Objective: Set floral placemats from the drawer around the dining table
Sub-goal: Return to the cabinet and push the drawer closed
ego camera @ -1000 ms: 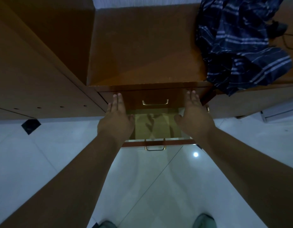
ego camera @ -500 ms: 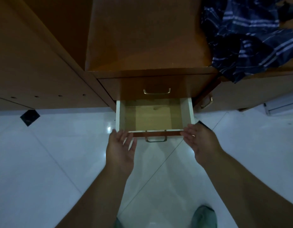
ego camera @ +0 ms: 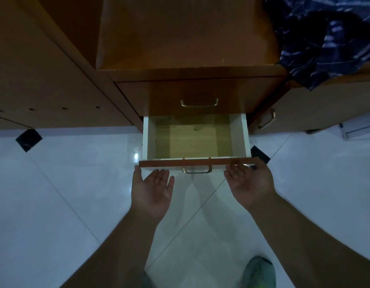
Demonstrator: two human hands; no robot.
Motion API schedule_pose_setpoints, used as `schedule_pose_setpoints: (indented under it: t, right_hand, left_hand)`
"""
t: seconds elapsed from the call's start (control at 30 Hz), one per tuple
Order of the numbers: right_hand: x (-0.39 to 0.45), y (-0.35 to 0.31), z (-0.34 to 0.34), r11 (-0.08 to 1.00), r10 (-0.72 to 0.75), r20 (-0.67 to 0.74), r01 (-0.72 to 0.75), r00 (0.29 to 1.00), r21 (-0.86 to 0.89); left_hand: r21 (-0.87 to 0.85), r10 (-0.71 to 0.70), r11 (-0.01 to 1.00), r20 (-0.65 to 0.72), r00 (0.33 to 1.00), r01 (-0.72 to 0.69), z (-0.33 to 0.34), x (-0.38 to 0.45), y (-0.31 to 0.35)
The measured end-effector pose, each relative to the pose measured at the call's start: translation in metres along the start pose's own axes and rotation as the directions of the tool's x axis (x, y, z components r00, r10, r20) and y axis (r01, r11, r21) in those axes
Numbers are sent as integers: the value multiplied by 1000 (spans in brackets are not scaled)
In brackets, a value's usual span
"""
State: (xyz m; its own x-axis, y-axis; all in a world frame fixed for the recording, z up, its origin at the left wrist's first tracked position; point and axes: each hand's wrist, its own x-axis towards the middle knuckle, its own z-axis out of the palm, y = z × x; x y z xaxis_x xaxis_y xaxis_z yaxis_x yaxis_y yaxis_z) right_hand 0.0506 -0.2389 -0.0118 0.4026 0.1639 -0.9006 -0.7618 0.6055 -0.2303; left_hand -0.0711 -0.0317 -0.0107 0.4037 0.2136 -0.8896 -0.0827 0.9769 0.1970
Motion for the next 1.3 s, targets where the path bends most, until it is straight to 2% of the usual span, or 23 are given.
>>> schedule_pose_setpoints:
  t: [0.13, 0.23, 0.33, 0.4, 0.47, 0.53, 0.6, 0.63, 0.7, 0.83, 0.97, 1.2, 1.3]
  right_hand:
    - [3, -3, 5, 998, -34, 22, 35, 999, -44]
    - [8, -2, 9, 989, -52, 27, 56, 998, -137]
    - [12, 4, 17, 946, -82, 25, 86, 996, -312]
    - [14, 7, 21, 859, -107, 30, 108, 994, -501]
    - [18, 7, 20, 644, -170, 46, 146, 984, -751]
    - [26, 5, 17, 331, -201, 80, 144, 976, -933]
    - [34, 2, 11, -8, -195, 154, 156, 969, -988]
    - [37, 1, 8, -144, -184, 205, 180, 961, -973]
    - [44, -1, 6, -307, -179, 285, 222, 942, -926]
    - [52, -3, 11, -394, -204, 370, 271, 906, -879]
    - [57, -3, 19, -423, -207, 399, 286, 893, -860]
    - [70, 2, 21, -488, -229, 428, 277, 874, -827]
    - [76, 0, 28, -497, -241, 438, 277, 866, -822]
  left_hand:
    - [29, 21, 999, 12, 1000, -22, 11, 7, 4]
    - [118, 30, 992, 40, 999, -34, 17, 12, 7]
    - [284, 68, 956, 47, 997, -78, 21, 18, 5]
    - [411, 123, 904, 24, 992, -123, 24, 20, 1]
    - [591, 171, 791, 30, 985, -155, 24, 25, -1]
    - [779, 178, 608, 56, 982, -155, 23, 30, 0]
    - [909, 199, 374, 112, 974, -181, 21, 33, 1]
    - [940, 226, 261, 162, 960, -220, 22, 34, 2]
    - [959, 255, 76, 247, 935, -274, 22, 40, 4]
    - [942, 243, -176, 323, 915, -286, 20, 54, 12]
    - [895, 221, -334, 379, 899, -295, 21, 66, 19]
    - [834, 186, -463, 422, 887, -300, 24, 78, 27]
    - [821, 187, -482, 438, 879, -307, 30, 82, 32]
